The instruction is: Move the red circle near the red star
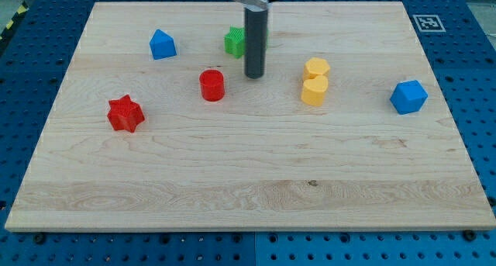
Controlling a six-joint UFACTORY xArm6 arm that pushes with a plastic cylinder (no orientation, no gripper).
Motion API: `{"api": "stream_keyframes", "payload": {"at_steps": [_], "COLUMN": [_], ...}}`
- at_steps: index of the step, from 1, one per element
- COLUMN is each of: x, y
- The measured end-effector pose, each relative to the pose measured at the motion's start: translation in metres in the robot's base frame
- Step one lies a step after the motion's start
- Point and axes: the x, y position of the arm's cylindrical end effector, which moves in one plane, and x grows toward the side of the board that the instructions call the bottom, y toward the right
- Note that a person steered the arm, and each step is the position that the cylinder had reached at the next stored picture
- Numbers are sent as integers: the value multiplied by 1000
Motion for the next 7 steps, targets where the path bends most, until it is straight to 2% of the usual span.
{"api": "stream_keyframes", "payload": {"at_steps": [2,3,4,5,6,7], "x": [21,2,-23,-14,18,51], "y": [-113,-106,-39,7,-18,-71]}}
